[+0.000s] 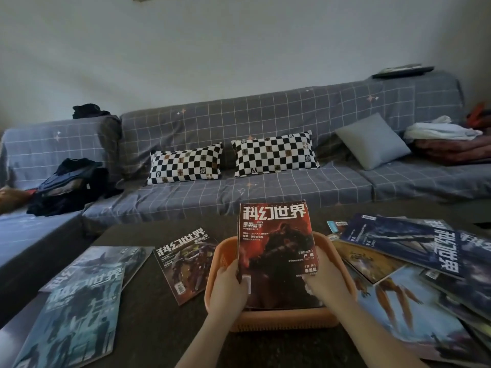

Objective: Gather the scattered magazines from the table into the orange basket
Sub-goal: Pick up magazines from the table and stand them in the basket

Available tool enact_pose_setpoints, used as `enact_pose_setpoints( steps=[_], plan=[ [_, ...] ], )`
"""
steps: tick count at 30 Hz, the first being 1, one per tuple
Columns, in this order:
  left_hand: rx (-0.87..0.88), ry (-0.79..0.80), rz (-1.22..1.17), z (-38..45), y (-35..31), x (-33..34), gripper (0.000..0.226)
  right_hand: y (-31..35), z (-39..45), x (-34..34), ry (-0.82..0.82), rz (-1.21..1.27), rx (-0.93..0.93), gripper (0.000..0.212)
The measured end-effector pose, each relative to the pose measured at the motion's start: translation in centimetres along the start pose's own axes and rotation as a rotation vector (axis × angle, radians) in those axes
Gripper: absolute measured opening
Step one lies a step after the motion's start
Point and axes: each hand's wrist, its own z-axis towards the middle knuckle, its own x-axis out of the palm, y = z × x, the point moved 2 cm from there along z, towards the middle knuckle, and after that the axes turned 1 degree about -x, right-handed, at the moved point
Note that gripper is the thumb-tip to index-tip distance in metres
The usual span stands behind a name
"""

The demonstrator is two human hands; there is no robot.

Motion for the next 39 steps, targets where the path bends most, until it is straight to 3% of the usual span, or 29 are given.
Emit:
enact_pose_setpoints(
  steps=[4, 8, 11, 15, 19, 27, 39],
  plan=[
    [-0.065, 0.000, 0.014, 0.3, 0.2, 0.2, 0.018, -0.6, 0.4, 0.0, -0.002, -0.083, 0.032, 0.054],
    [-0.088, -0.019, 0.031, 0.5, 0.4, 0.4, 0.015, -1.3, 1.3, 0.0, 0.102, -0.093, 0.073, 0.021],
    [-0.111, 0.007, -0.014, 0.6, 0.4, 0.5, 0.016, -1.1, 1.6, 0.2, 0.093, -0.071, 0.142, 0.010],
    [-0.168, 0.095, -0.123, 1.3, 0.4, 0.7, 0.022, -1.1, 1.9, 0.4, 0.109, 0.019, 0.266, 0.018],
    [-0.272, 0.221, -0.322, 2.1, 0.5, 0.8, 0.012, -0.9, 2.0, 0.4, 0.121, 0.109, 0.394, 0.032],
    [-0.392, 0.390, -0.714, 2.8, 0.6, 1.3, 0.041, -0.8, 2.4, 0.4, 0.151, 0.193, 0.432, 0.039],
    [-0.318, 0.491, -0.595, 2.4, 0.1, 1.5, 0.091, 0.1, 1.7, 0.2, 0.216, 0.151, 0.374, 0.039]
  ],
)
